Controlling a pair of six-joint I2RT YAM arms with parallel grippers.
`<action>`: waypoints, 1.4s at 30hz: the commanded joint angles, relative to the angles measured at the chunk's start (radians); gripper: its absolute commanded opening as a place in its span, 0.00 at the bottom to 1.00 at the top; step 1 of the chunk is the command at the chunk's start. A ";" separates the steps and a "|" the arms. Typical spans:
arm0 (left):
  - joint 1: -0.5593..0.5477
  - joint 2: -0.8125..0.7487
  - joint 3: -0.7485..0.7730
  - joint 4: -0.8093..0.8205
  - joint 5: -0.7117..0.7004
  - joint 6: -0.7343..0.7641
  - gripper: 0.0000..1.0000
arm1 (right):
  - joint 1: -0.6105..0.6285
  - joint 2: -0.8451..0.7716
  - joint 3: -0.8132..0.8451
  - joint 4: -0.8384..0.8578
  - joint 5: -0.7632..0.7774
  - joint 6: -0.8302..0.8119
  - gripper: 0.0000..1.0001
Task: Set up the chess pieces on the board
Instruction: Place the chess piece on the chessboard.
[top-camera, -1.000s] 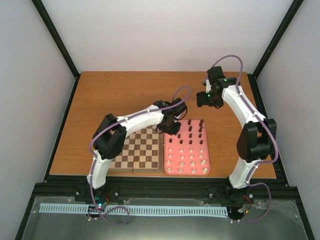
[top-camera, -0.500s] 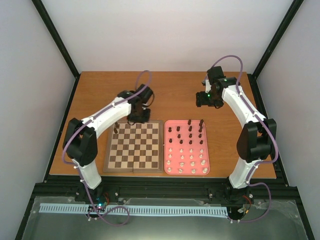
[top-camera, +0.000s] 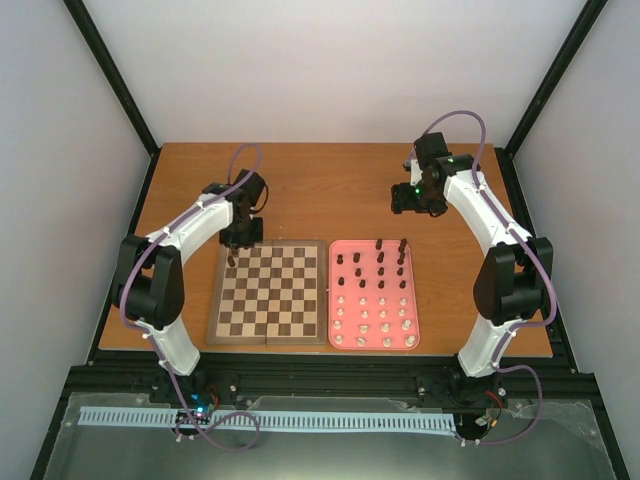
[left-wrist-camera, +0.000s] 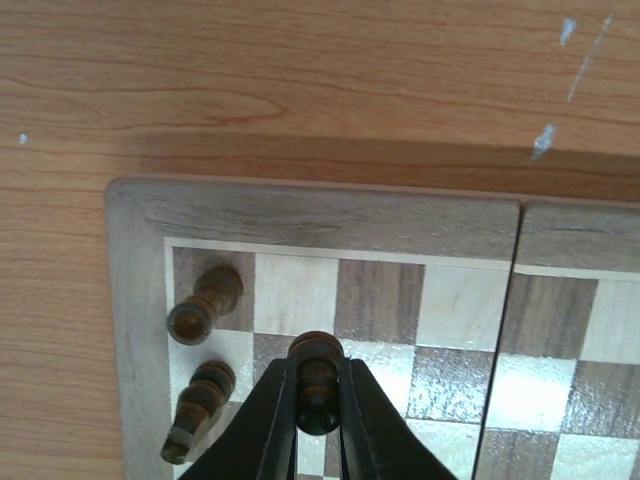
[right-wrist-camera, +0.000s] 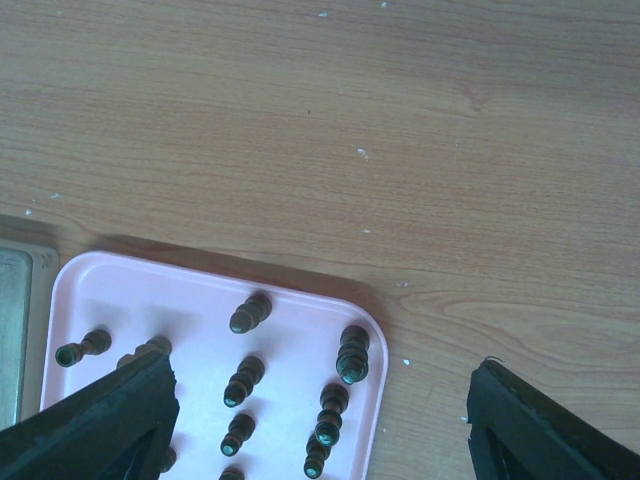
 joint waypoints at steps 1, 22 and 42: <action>0.036 0.014 0.000 0.034 -0.012 0.038 0.02 | -0.009 0.004 -0.009 0.005 -0.002 -0.008 0.79; 0.067 0.066 -0.016 0.055 0.056 0.054 0.03 | -0.009 0.022 -0.001 0.003 -0.004 -0.009 0.79; 0.067 0.080 -0.004 0.047 0.057 0.061 0.16 | -0.009 0.025 -0.004 0.002 -0.004 -0.012 0.79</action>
